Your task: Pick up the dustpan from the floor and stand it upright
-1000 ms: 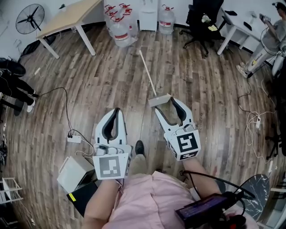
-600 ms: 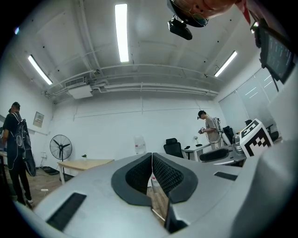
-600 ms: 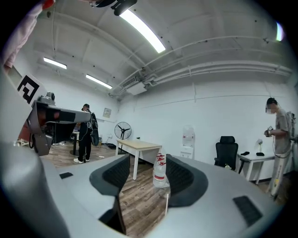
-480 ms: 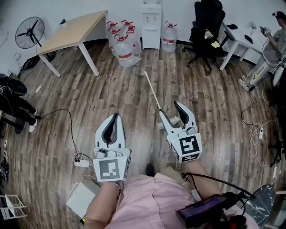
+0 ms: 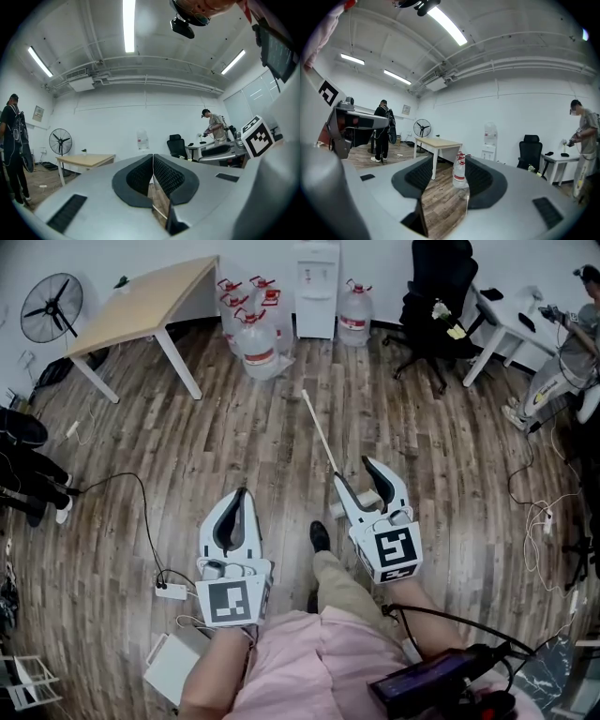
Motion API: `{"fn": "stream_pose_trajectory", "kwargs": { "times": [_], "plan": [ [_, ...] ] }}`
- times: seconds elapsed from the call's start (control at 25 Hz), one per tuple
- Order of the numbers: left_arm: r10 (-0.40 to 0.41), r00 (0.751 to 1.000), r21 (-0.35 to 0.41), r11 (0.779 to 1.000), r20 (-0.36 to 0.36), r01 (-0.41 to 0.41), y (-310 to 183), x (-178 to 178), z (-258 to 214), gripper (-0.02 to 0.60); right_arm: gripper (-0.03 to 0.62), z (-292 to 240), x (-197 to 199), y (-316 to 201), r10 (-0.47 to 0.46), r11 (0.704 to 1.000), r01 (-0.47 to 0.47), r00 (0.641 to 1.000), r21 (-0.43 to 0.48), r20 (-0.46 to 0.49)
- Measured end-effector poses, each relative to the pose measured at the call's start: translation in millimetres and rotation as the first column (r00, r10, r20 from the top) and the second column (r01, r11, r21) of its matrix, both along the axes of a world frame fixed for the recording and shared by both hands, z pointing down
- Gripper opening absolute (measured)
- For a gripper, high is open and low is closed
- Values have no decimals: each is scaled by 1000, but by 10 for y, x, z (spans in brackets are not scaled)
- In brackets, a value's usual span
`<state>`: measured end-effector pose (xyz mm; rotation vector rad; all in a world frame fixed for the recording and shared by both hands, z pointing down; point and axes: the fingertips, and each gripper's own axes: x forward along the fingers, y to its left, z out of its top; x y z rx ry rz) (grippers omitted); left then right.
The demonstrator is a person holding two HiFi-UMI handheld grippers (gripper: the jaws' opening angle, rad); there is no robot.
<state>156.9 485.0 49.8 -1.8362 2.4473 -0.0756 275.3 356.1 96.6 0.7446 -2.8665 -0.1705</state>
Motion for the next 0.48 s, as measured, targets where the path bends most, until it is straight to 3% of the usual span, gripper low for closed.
{"fn": "stream_pose_trajectory", "kwargs": {
  "times": [0.24,0.48],
  "plan": [
    [-1,1000,-40,999,10,1,-548,-400,197,14,212,186,-439,-562,0,1000,0,1000,-12,0],
    [13,1000,-74,997,16,-12,-1322,-929,305,14,206,331,-1003,-1495,23,999,-23,1000,-31,-14]
  ]
}}
